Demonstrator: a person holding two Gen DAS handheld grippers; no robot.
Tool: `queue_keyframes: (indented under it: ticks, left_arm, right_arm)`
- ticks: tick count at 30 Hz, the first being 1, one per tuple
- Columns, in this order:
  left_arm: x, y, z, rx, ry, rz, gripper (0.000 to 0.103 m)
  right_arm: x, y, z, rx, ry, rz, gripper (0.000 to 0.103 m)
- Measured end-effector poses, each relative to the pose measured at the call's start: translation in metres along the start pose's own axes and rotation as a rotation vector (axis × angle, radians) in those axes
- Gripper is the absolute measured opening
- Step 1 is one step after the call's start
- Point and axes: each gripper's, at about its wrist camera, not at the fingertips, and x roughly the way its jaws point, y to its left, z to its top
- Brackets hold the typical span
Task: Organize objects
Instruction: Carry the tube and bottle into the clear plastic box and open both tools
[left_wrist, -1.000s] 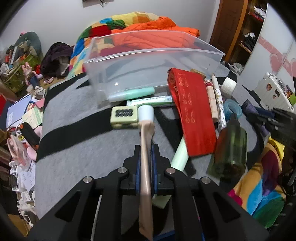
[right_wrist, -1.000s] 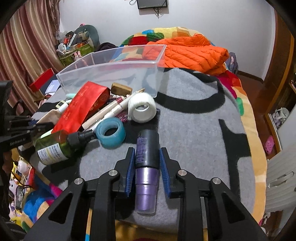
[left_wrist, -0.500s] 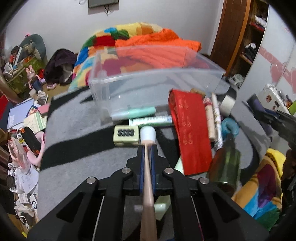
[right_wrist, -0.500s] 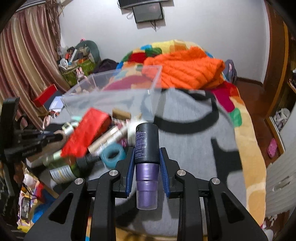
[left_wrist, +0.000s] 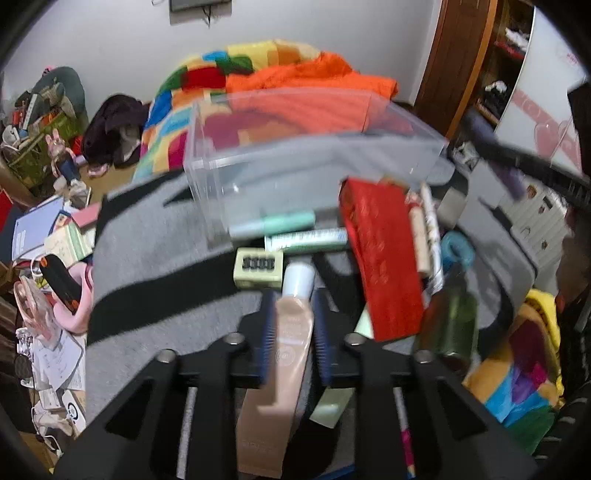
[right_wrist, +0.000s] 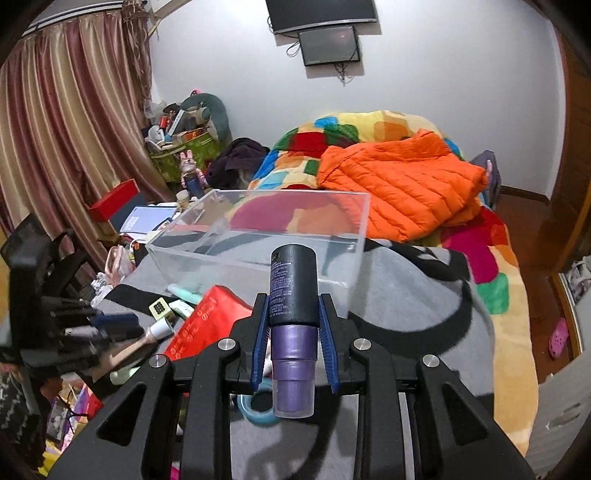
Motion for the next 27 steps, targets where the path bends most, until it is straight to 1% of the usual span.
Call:
queue_keyframes:
  ticks: [1,3,5,6,8,9,10,11,13,14,16,19,24,27]
  left_arm:
    - [0.006,0.001,-0.001,0.001,0.021,-0.011,0.04]
    - [0.012,0.002,-0.003,0.003,0.034,-0.019,0.046]
    - [0.018,0.002,-0.004,0.015,0.044,-0.015,0.046]
    - [0.021,0.002,-0.004,0.016,0.047,-0.013,0.046]
    - [0.021,0.003,-0.005,0.024,0.029,-0.001,0.033]
    - [0.021,0.003,-0.005,0.03,0.027,0.007,0.025]
    - [0.019,0.003,-0.006,0.029,0.021,0.005,0.023]
    - [0.016,0.003,-0.006,0.026,0.014,-0.002,0.022]
    - [0.012,0.001,-0.007,0.033,0.001,0.01,0.022]
    - [0.007,0.0,-0.008,0.035,-0.012,0.018,0.022]
    - [-0.001,0.0,-0.007,0.033,-0.028,0.009,0.022]
    - [-0.017,0.0,-0.001,0.028,-0.066,0.011,0.022]
    - [-0.044,0.012,0.024,-0.016,-0.147,0.005,0.021]
    - [-0.053,0.021,0.046,-0.045,-0.189,0.008,0.021]
  right_arm:
    - [0.004,0.0,0.004,-0.004,0.006,0.006,0.023]
    - [0.01,0.002,0.01,-0.014,0.011,0.01,0.023]
    - [0.016,0.003,0.018,-0.025,0.018,0.016,0.023]
    - [0.019,0.004,0.021,-0.029,0.021,0.019,0.023]
    - [0.024,0.005,0.03,-0.038,0.024,0.023,0.023]
    - [0.027,0.005,0.035,-0.041,0.026,0.02,0.023]
    - [0.03,0.005,0.039,-0.046,0.027,0.018,0.023]
    - [0.033,0.005,0.043,-0.052,0.029,0.017,0.023]
    - [0.039,0.005,0.049,-0.054,0.036,0.015,0.023]
    - [0.044,0.004,0.053,-0.052,0.046,0.019,0.023]
    - [0.053,0.002,0.059,-0.044,0.064,0.024,0.023]
    - [0.068,-0.001,0.067,-0.038,0.093,0.015,0.023]
    - [0.092,0.001,0.073,-0.058,0.142,-0.003,0.023]
    - [0.11,0.002,0.072,-0.068,0.193,-0.005,0.023]
